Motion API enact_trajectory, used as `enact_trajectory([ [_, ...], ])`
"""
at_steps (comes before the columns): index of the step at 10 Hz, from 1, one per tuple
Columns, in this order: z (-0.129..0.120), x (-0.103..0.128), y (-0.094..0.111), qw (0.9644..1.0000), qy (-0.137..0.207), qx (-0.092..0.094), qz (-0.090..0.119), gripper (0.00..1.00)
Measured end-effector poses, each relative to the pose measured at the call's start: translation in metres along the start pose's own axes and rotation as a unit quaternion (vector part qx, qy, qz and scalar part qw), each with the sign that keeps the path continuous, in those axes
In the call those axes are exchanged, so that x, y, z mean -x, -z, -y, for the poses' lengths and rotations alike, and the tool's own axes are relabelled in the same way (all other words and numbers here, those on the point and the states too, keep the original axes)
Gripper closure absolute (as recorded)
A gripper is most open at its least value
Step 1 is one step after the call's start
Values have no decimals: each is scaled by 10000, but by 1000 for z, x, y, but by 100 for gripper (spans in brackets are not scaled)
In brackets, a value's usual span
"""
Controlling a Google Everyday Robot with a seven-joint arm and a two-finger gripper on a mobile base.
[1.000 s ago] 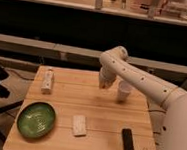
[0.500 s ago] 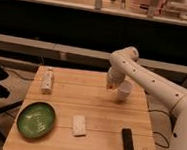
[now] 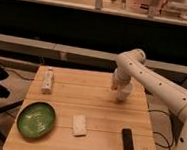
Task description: Place the pepper in the ceramic cup
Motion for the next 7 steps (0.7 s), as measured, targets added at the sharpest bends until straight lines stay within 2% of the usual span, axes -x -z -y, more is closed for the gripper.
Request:
enact_trajectory([
  [5, -8, -8, 2, 10000, -69, 7, -3, 100],
  [7, -15, -10, 11, 9999, -108, 11, -61, 100],
])
